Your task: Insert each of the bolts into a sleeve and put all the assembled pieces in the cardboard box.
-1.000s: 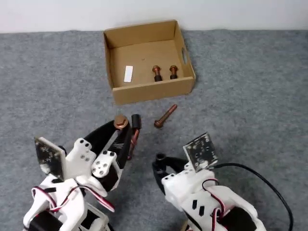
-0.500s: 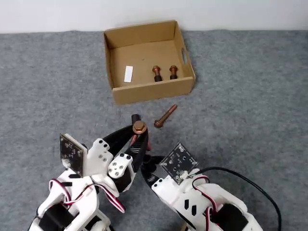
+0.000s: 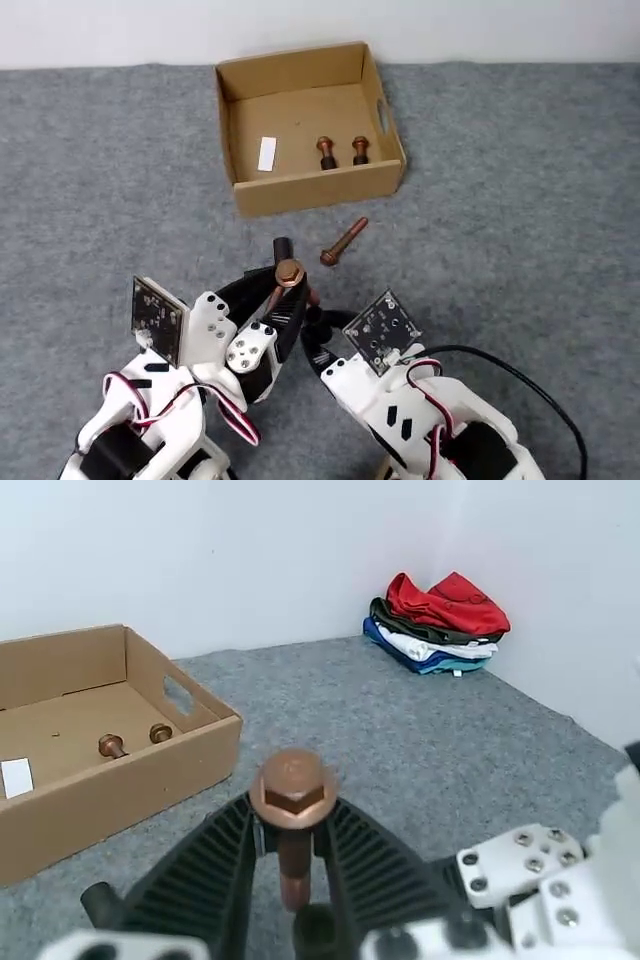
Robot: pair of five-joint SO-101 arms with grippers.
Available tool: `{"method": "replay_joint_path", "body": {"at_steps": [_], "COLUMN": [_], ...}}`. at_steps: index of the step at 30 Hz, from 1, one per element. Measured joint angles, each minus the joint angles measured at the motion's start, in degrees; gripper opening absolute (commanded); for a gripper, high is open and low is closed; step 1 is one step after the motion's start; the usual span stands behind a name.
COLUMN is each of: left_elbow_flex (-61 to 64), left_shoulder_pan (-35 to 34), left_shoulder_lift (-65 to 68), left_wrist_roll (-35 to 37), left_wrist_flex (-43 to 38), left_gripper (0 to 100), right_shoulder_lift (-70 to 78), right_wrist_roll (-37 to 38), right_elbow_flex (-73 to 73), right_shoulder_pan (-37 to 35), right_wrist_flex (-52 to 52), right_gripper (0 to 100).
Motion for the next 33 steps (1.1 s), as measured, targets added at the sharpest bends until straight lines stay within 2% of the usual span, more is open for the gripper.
{"method": "replay_joint_path", "body": {"at_steps": [23, 28, 33], "left_elbow_flex": [-6.77, -6.77, -6.77], "left_shoulder_pan": [0.0, 0.0, 0.0], "left_shoulder_lift": [-0.18, -0.18, -0.18], "left_wrist_roll": [1.85, 1.85, 1.85], "left_wrist_flex": [1.67, 5.27, 5.36], "left_gripper": [0, 0, 0], "right_shoulder_lift": [0.0, 0.0, 0.0], "right_wrist_roll": [0.0, 3.87, 5.01], "right_elbow_flex": [1.23, 1.23, 1.23], "right_shoulder_pan": [0.44, 0.44, 0.44], "right_wrist_flex": [0.0, -1.41, -4.31], "right_gripper": [0.9, 0.9, 0.9]}}
